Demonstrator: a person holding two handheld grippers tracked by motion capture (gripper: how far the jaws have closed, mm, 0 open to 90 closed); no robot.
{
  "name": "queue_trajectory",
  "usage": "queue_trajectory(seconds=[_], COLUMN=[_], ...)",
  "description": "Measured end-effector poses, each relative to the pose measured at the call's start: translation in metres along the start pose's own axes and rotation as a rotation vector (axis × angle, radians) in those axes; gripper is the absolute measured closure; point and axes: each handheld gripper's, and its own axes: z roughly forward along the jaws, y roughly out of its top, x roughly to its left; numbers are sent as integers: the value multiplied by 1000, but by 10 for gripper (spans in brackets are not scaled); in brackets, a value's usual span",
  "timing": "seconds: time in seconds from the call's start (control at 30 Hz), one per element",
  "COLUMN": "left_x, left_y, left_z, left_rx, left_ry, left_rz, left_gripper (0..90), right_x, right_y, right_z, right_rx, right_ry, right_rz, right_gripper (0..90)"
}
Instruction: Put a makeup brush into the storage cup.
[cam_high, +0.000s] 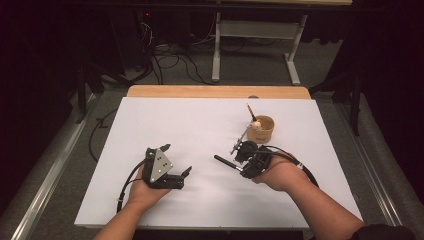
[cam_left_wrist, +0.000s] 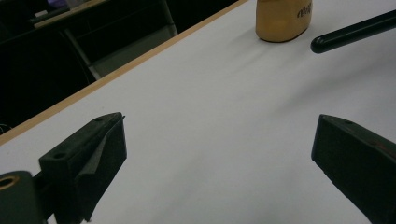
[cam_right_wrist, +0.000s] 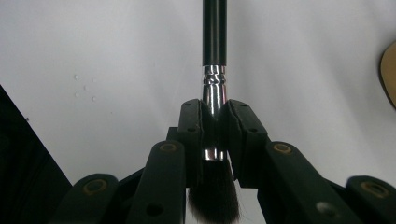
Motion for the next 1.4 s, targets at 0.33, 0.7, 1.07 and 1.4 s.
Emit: queue_trajectory(seconds=[0.33, 0.7, 1.07, 1.4], left_x=[2, 25, 5, -4], left_y=[1, 22, 8, 7], left_z=[-1, 2, 17, 15], left_rx=[-15, -44, -1, 4], left_ry=[12, 29, 24, 49], left_rz=[7, 28, 101, 162], left_gripper=[37, 37, 37, 40], right_x=[3, 1, 1, 8], right_y=[2, 3, 6, 15], right_z=[-1, -9, -8, -5], right_rx=[-4, -16, -13, -7], right_ry=[3, -8, 1, 11], right_rz=[-8, -8, -16, -38], right_gripper=[785, 785, 785, 785])
